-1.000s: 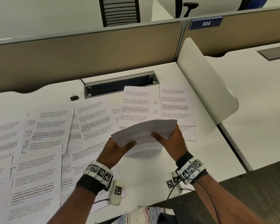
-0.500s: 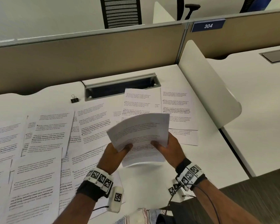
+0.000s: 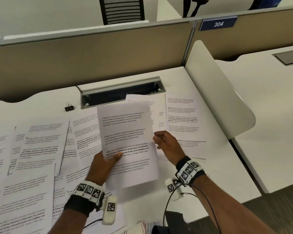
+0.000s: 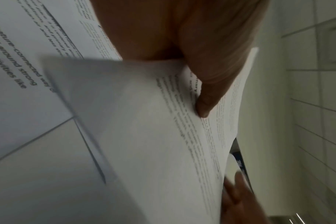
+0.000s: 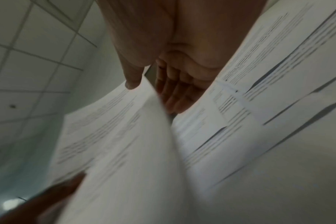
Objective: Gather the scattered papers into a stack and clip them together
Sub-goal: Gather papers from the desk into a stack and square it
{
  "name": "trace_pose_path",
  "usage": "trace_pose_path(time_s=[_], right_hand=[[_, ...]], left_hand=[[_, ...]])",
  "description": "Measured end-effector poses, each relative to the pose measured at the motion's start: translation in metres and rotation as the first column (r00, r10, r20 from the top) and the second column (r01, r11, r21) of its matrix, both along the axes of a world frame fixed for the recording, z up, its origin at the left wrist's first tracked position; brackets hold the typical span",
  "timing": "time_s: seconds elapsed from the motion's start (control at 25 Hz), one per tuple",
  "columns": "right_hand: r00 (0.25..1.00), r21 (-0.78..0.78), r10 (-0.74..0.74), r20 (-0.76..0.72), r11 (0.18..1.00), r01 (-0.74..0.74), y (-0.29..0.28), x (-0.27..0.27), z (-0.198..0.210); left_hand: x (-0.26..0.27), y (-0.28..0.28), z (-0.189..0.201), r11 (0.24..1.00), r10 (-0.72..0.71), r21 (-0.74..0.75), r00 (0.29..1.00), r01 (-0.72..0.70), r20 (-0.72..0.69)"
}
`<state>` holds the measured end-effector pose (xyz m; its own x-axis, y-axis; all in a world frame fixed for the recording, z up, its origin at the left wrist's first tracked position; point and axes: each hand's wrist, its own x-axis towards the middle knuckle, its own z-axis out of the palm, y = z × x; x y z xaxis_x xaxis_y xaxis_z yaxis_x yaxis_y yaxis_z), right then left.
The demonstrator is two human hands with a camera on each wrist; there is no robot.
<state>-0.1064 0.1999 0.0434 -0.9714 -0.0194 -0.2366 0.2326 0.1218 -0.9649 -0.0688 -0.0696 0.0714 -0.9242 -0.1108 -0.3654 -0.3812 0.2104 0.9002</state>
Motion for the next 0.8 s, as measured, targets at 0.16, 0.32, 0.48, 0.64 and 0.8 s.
trace_pose_path(time_s=[0.16,0.32,0.48,0.64,0.8], right_hand=[[0.997,0.599,0.061,-0.047,0.800,-0.020,0.041,-0.009,-0.038],[0.991,0.795,0.091,0.102,0.591,-0.136,0.065,-0.004,-0.058],[0.973,0.845,0.116,0.202,0.482,-0.233,0.075,0.004,-0.078],[0.989,0.852,0.073,0.125,0.504,-0.145,0.080,0.001,-0.077],[0.999,0.818,0.028,0.024,0.574,-0.036,0.089,-0.003,-0.070]], left_hand=[[-0.015,-0.028,-0.014,0.992,0.119,-0.033,0.992,-0.118,0.049],[-0.018,-0.046,-0.021,0.983,0.181,-0.046,0.981,-0.178,0.075],[-0.019,-0.048,-0.026,0.982,0.186,-0.057,0.979,-0.181,0.089],[-0.020,-0.045,-0.028,0.986,0.163,-0.054,0.981,-0.158,0.103],[-0.021,-0.039,-0.027,0.988,0.150,-0.048,0.984,-0.146,0.093]])
